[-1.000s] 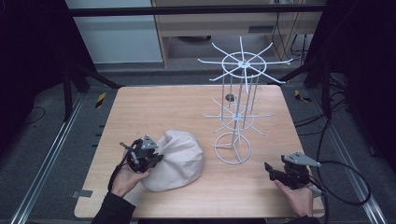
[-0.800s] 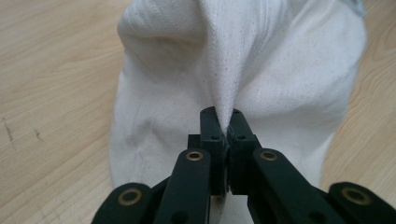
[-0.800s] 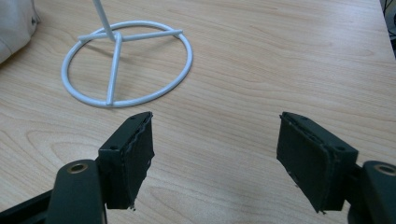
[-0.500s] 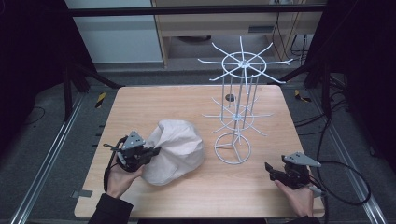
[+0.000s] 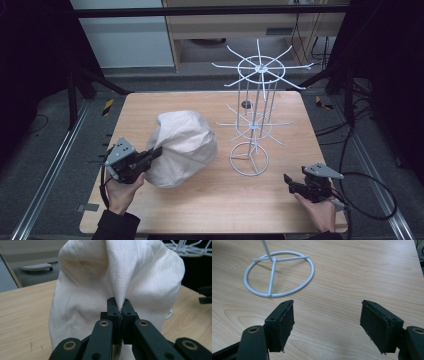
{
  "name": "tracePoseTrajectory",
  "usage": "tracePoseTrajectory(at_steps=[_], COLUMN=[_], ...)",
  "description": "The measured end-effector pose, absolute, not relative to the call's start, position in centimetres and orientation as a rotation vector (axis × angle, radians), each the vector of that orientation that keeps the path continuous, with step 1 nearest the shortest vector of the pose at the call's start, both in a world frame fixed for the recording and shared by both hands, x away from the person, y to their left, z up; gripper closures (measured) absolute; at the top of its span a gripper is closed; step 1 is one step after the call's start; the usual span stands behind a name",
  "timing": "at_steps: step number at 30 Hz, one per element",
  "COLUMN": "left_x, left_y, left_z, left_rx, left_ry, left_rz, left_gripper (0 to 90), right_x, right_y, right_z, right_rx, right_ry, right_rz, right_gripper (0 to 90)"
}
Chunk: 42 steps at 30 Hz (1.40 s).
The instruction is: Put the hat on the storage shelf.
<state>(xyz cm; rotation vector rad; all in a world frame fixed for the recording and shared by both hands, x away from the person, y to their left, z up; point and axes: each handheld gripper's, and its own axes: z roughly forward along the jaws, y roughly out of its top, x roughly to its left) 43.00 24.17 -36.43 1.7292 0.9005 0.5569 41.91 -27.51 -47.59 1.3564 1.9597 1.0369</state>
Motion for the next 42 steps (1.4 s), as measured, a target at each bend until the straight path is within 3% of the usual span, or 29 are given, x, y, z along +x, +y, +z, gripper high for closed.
tracePoseTrajectory(at_steps=[16, 31, 42], left_x=[40.8, 39.6, 39.1], left_y=[26.6, 27.6, 28.0], left_z=[-33.8, -31.3, -28.1], left_rx=[1.482, 1.364, 1.286], left_ry=[0.910, 0.832, 0.762], left_rz=[0.660, 0.688, 0.784], left_gripper=[87.9, 88.0, 88.1], right_x=[41.9, 42.0, 41.9], right_y=[-27.5, -27.6, -27.6], right_z=[-47.6, -47.5, -47.5], right_rx=[1.356, 1.347, 1.350], right_ry=[1.957, 1.948, 1.945], right_rz=[1.037, 1.047, 1.045], right_gripper=[27.2, 27.1, 27.0])
